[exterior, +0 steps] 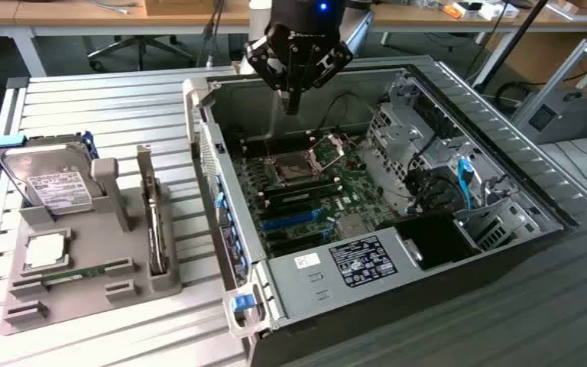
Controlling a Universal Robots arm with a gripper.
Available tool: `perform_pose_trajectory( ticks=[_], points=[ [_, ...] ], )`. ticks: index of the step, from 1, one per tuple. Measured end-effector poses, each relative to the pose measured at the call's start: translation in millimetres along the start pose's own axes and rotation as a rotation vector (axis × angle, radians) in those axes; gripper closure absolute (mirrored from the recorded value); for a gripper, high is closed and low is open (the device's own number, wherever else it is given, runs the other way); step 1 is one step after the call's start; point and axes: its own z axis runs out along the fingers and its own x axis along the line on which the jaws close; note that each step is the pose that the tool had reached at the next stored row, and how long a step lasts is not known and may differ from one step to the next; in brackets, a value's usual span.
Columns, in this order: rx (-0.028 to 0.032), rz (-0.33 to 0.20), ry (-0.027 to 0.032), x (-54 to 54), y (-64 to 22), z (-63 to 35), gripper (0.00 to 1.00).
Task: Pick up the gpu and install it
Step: 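Reach for the gpu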
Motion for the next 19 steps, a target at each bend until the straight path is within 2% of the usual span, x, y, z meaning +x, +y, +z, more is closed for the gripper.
perform_pose_trajectory(
  ticks=[13,17,19],
  points=[
    [-0.0002,0.000,-0.0001,1.9,-0.2,0.0,0.89],
    [0.0000,0.000,0.0000,6.7,-0.5,-0.2,0.89],
    [0.0000,0.000,0.0000,13.2,-1.0,-0.4,0.89]
  ],
)
